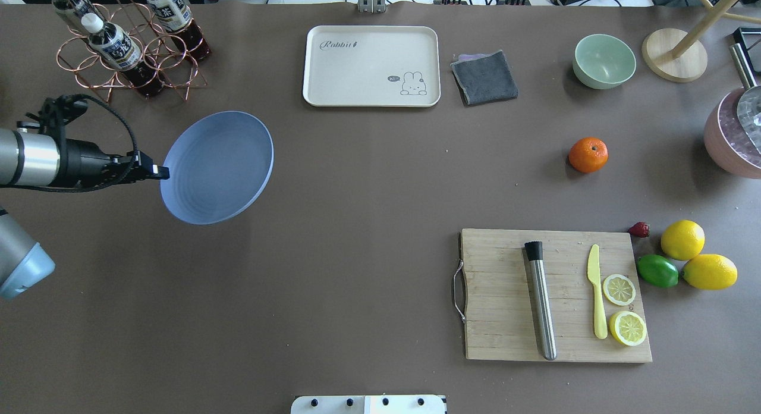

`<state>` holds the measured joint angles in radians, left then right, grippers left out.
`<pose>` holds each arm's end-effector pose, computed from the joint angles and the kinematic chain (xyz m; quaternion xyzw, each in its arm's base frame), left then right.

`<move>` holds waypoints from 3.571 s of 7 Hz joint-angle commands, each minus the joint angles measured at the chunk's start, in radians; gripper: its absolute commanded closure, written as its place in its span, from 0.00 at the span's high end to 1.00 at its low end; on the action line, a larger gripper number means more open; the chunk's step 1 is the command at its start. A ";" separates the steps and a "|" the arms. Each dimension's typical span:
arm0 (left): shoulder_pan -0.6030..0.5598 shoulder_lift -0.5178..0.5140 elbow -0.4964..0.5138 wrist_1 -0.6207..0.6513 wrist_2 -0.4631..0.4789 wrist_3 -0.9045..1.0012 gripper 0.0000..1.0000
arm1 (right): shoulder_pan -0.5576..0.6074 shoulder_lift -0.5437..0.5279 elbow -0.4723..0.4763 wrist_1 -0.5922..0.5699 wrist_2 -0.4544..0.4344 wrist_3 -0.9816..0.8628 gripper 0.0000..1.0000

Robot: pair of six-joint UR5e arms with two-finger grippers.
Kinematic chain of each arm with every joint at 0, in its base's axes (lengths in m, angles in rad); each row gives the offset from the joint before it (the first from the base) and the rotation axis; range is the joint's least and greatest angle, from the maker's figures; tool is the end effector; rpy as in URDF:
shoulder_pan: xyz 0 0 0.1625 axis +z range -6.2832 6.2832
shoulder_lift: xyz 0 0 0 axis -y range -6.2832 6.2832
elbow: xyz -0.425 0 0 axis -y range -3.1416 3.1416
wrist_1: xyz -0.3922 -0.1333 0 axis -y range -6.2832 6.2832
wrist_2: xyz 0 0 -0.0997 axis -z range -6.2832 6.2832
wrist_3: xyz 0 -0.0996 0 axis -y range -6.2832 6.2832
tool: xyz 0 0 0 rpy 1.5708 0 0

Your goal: Pick orange to plate

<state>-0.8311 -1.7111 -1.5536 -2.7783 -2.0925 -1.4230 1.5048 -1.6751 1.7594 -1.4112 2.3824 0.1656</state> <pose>0.3132 -0.4673 0.4589 0.1013 0.6218 -0.1047 0.7695 0.0306 -0.4629 0.5946 0.0657 -0.4021 -0.0026 0.9132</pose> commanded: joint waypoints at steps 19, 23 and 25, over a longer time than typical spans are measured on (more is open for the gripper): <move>-0.270 0.006 -0.168 0.577 -0.181 0.600 0.98 | -0.382 0.332 -0.001 -0.002 -0.233 0.621 1.00; -0.655 0.073 -0.148 1.066 -0.353 1.326 0.98 | -0.544 0.371 -0.084 0.116 -0.304 0.738 1.00; -0.668 0.073 -0.155 1.247 -0.314 1.366 0.98 | -0.557 0.371 -0.179 0.222 -0.304 0.736 1.00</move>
<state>-1.4849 -1.6344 -1.7101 -1.6495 -2.4208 -0.0972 0.9568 -1.3042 1.6369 -1.2520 2.0791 0.9031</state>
